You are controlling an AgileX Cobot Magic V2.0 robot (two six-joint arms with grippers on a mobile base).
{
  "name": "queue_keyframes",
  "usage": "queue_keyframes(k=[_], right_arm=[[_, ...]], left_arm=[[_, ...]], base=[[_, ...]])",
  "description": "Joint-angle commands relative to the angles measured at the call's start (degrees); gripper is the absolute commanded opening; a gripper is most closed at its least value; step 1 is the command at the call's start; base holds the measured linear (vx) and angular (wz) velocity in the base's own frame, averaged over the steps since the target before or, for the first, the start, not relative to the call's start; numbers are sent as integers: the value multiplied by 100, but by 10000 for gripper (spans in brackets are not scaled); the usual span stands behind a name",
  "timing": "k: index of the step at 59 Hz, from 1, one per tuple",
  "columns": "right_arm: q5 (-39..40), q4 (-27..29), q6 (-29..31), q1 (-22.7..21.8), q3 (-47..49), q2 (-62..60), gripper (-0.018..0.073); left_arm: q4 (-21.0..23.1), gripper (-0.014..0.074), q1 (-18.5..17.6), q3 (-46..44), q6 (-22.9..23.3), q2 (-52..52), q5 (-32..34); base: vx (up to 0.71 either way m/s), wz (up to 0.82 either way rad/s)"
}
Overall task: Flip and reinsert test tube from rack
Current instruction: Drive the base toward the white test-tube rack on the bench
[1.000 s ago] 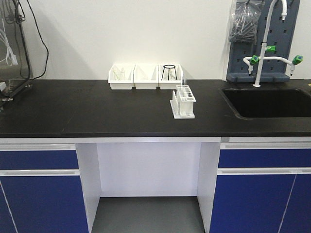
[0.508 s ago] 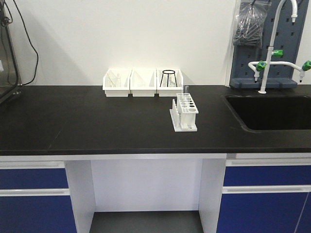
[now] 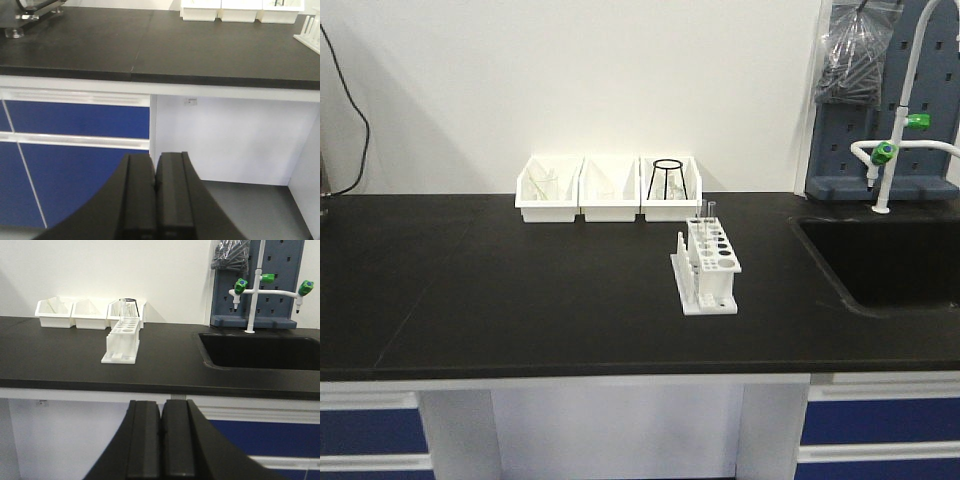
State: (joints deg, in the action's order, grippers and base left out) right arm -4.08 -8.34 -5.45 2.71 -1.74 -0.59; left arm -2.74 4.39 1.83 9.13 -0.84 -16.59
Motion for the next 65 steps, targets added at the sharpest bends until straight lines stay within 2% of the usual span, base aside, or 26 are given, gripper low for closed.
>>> queue_keyframes(k=[1,65], right_arm=[[468,-1,35,-37,-2,-38,-8],[468,-1,35,-37,-2,-38,-8]], left_arm=[[18,-6,-40,-1,-1,-74,496],[18,-6,-40,-1,-1,-74,496]], base=[[35,-3],[38,1]])
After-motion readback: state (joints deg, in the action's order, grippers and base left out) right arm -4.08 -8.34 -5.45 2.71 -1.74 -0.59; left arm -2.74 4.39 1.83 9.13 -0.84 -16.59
